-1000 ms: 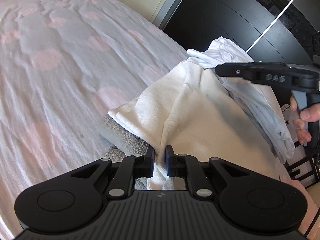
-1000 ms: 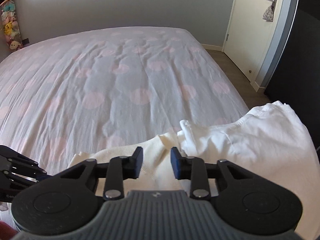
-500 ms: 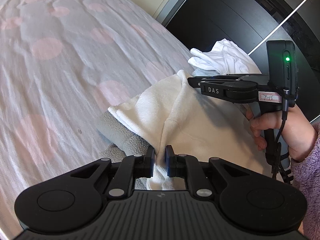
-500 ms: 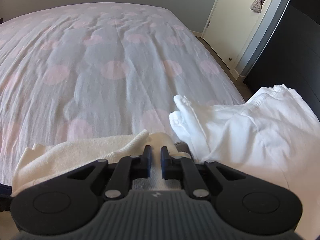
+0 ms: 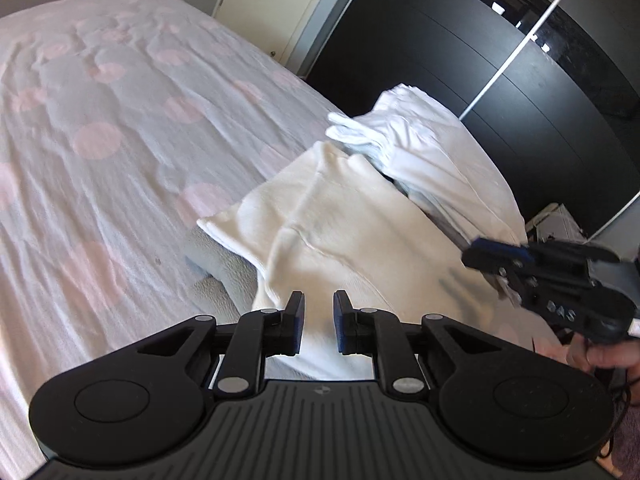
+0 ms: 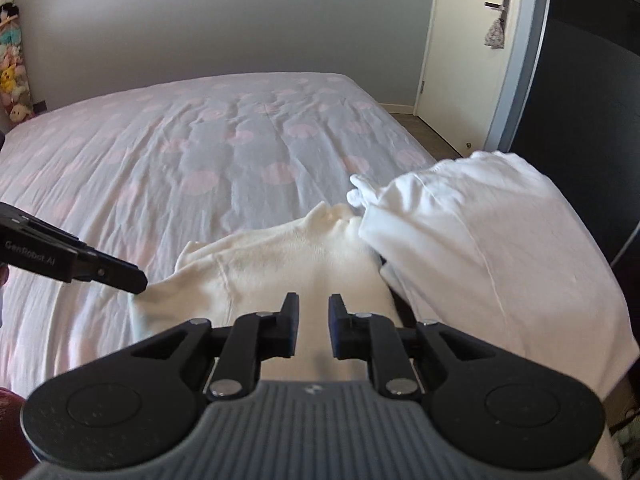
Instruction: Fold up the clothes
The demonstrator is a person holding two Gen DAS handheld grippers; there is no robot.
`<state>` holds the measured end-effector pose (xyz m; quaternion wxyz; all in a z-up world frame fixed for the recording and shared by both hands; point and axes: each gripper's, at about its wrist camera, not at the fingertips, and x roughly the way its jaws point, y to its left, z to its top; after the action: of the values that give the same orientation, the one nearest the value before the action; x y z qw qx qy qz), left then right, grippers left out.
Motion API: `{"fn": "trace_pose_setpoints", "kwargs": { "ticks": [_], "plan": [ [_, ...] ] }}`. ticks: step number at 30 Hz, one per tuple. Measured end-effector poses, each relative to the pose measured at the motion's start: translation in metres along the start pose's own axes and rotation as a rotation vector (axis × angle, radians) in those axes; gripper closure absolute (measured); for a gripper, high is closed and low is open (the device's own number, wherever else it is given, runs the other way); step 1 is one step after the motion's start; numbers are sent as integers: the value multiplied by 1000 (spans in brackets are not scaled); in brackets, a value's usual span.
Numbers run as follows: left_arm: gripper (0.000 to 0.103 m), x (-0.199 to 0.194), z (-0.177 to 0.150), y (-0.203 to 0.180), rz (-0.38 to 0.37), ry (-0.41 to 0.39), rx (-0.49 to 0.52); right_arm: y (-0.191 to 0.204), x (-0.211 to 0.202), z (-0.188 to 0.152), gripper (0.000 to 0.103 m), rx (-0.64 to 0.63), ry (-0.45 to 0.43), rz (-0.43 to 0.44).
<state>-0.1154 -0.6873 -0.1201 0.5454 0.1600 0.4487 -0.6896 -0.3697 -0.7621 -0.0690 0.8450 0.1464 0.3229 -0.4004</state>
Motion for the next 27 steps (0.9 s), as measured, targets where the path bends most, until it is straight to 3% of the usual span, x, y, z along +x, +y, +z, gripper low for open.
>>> {"fn": "trace_pose_setpoints", "kwargs": {
  "ticks": [5, 7, 15, 23, 27],
  "plan": [
    [89, -12, -17, -19, 28, 9, 47, -3, -36, -55, 69, 236, -30, 21],
    [89, -13, -24, -26, 44, 14, 75, 5, -43, -73, 68, 266, -53, 15],
    [89, -9, -51, -46, 95, 41, 165, 69, -54, -112, 68, -32, -117, -97],
    [89, -9, -73, -52, 156, 62, 241, 124, -49, -124, 50, -417, -125, -171],
    [89, -11, -77, -50, 165, 72, 250, 135, -38, -124, 50, -545, -97, -202]
  ]
}}
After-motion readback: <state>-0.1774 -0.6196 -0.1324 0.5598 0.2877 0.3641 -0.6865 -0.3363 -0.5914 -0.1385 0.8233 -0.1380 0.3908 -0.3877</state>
